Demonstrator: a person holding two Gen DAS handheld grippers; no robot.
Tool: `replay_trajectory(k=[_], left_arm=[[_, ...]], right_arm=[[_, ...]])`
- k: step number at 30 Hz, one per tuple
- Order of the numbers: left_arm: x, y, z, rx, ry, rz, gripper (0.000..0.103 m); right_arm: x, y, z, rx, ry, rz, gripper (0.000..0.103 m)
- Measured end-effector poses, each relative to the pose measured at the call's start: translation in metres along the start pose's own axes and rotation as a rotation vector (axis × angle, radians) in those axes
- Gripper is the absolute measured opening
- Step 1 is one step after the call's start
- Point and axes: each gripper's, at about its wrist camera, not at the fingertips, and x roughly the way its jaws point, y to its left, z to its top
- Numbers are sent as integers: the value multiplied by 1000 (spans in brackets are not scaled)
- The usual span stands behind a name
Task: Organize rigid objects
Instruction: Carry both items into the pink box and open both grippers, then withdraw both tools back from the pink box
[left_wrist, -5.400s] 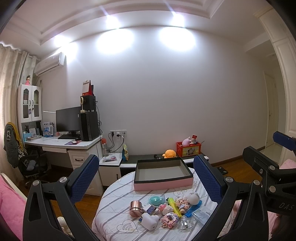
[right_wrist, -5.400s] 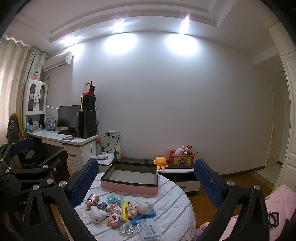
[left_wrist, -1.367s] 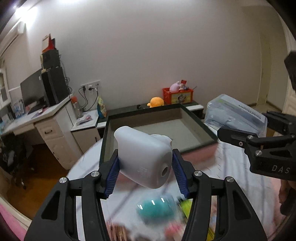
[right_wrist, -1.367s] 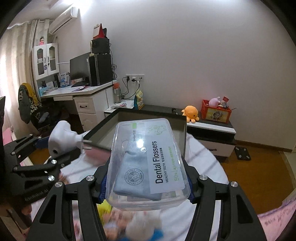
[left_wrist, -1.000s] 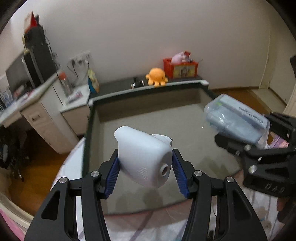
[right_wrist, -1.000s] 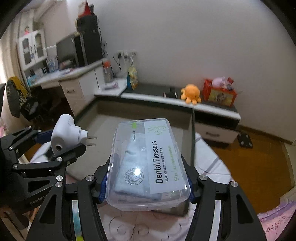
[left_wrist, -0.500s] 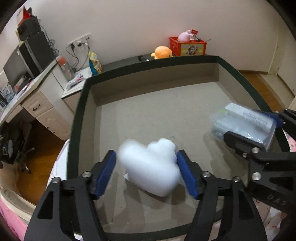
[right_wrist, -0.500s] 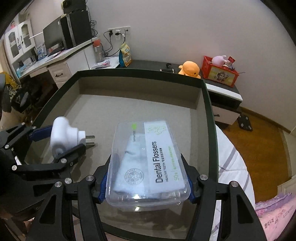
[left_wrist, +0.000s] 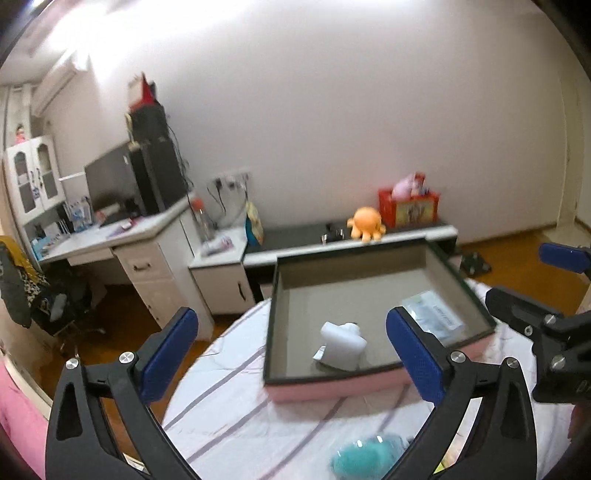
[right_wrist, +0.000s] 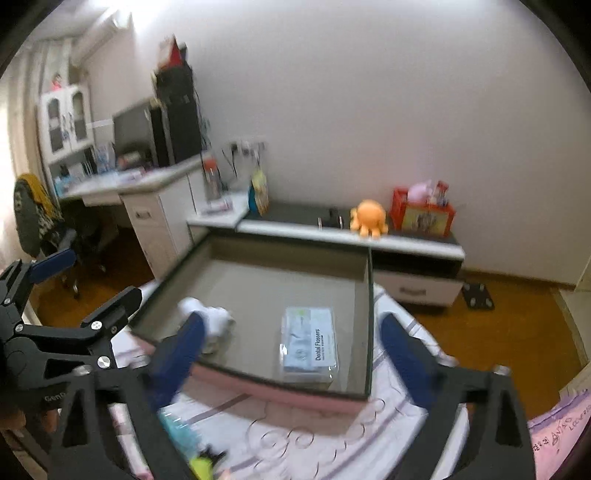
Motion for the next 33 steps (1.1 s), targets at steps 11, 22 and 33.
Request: replay_trajectory(k=[11, 22, 33], left_arm=[[-141, 12, -40, -63, -174, -38, 103], [-223, 8, -83, -47, -268, -70, 103], [-237, 27, -113, -87, -242, -54, 103]], right_arm=[[-147, 31, -58, 21, -227, -23, 103], [-220, 59, -104, -2, -315, -119, 103], [-242, 68, -132, -44, -321, -203, 103]])
